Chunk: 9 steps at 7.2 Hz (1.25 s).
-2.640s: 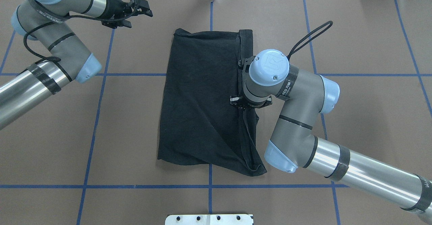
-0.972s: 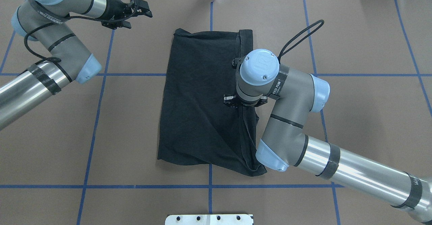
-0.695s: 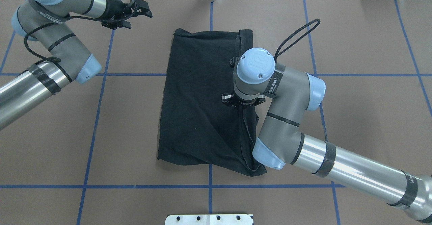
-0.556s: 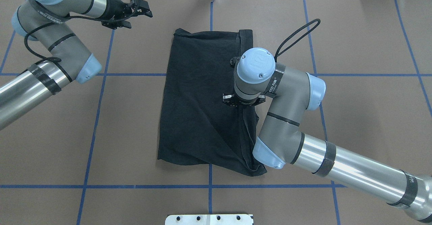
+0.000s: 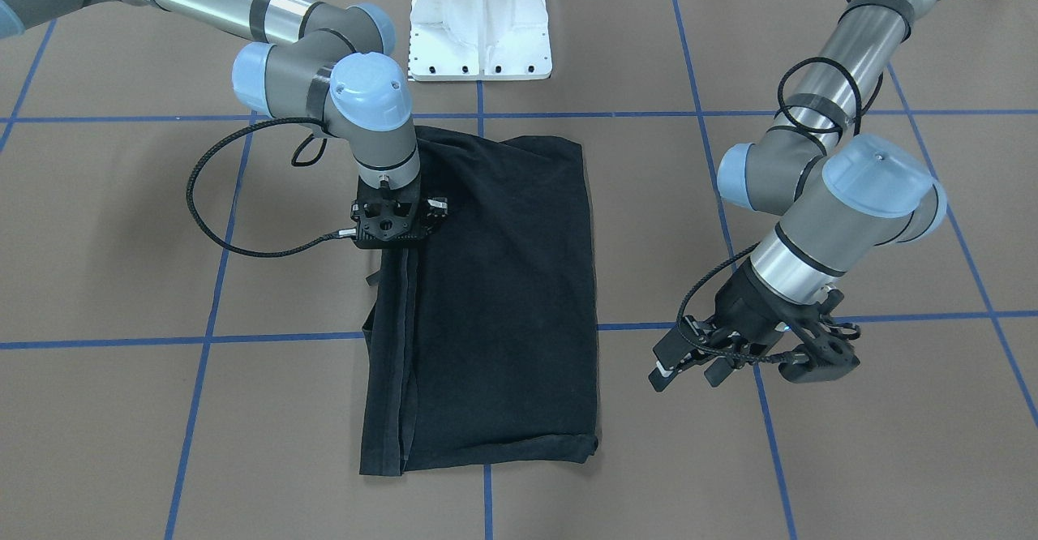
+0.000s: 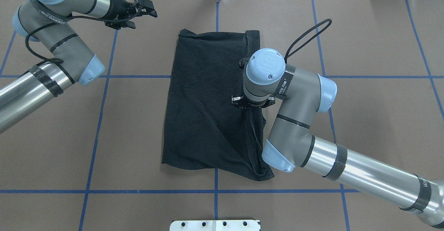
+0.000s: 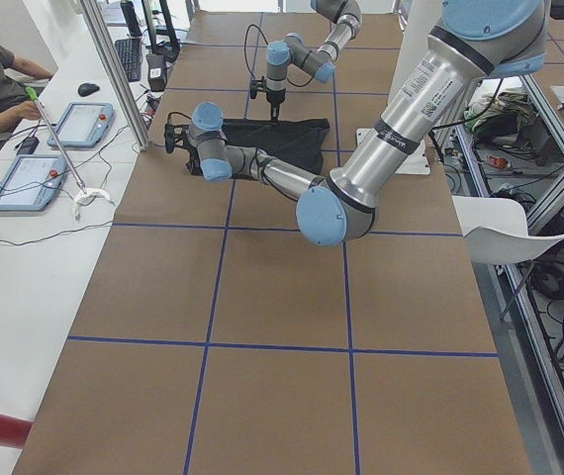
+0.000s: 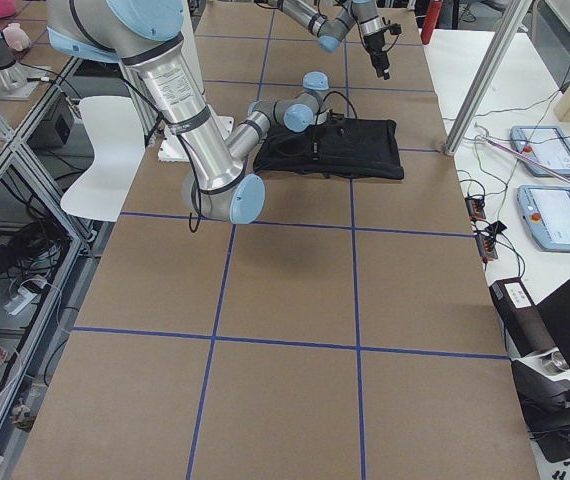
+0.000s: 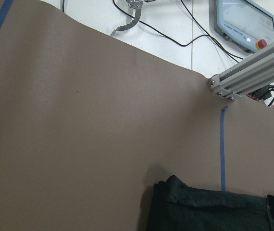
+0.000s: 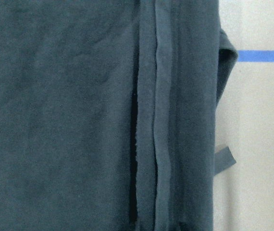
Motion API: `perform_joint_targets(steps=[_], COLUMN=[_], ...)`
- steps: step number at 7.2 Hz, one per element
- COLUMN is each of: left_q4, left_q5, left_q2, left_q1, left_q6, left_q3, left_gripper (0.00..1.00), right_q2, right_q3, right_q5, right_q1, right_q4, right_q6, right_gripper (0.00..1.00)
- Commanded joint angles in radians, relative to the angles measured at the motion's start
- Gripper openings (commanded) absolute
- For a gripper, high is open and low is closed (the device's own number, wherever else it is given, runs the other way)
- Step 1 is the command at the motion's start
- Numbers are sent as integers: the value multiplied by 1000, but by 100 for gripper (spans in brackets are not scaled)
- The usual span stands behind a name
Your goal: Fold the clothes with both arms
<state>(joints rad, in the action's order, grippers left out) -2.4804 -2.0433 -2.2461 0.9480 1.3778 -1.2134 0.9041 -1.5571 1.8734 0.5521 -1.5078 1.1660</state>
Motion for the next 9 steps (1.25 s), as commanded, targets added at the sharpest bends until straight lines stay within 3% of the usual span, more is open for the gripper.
perform_joint_targets(steps=[1, 2, 7, 9], left_q4=[0, 0, 2, 2], left_q5=[0, 0, 0, 0], left_q2=[-3, -4, -10, -15], left_q1=[0, 0, 0, 0], left_q6=[3, 4, 6, 7], left_q3=[0, 0, 0, 0], left_gripper=[100, 100, 100, 100], right_q2=[1, 2, 22, 155], right_q3=[0, -1, -18, -117], right_q5=[1, 1, 15, 21], right_q1=[2, 5, 40, 61], right_q4=[0, 0, -2, 1], right_q6=[0, 0, -20, -106], right_gripper=[22, 0, 0, 0])
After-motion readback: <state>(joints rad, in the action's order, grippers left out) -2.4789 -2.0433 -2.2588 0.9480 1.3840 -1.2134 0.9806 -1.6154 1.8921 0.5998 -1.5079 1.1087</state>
